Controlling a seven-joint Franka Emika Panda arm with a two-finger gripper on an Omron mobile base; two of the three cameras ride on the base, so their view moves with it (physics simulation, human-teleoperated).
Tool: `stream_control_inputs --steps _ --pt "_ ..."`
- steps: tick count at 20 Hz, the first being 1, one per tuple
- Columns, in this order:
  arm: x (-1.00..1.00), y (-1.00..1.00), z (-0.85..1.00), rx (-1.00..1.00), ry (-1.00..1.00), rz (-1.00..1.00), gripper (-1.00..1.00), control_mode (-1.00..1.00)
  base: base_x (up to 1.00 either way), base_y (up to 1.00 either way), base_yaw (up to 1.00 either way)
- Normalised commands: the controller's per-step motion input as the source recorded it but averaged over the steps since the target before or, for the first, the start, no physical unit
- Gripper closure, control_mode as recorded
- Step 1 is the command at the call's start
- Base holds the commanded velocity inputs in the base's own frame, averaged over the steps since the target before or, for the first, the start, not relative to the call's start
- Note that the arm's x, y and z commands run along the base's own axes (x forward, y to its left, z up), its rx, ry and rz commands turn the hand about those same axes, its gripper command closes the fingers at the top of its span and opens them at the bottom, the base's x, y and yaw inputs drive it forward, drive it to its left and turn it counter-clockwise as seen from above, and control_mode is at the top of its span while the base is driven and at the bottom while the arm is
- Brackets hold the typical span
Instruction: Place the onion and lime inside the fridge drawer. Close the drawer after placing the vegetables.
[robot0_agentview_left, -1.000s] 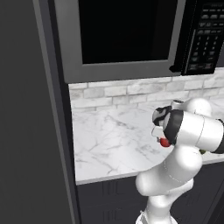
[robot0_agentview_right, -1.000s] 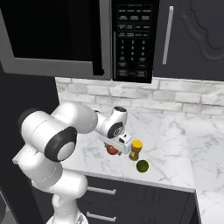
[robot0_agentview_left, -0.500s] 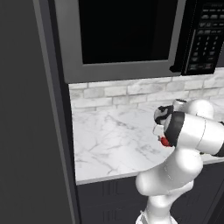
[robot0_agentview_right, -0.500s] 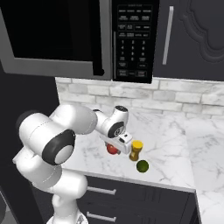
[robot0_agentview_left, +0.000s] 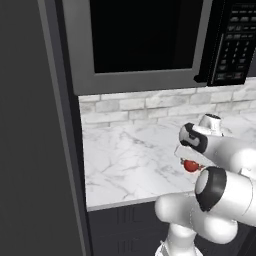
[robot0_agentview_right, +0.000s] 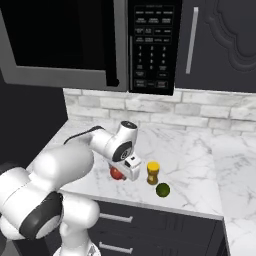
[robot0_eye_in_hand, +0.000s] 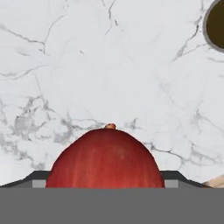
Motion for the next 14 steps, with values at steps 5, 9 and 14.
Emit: stream_control_inputs --steps 5,9,14 --pt "-0.69 0.34 0.60 0.00 -0.11 -0.03 1.00 -1.00 0.00 0.00 0.00" --pt "-0.80 0.12 0.74 0.00 -0.11 -0.03 1.00 -1.00 0.00 0.00 0.00" --pt "-0.79 0.05 0.78 0.00 -0.12 -0.01 1.00 -1.00 0.00 0.00 0.00"
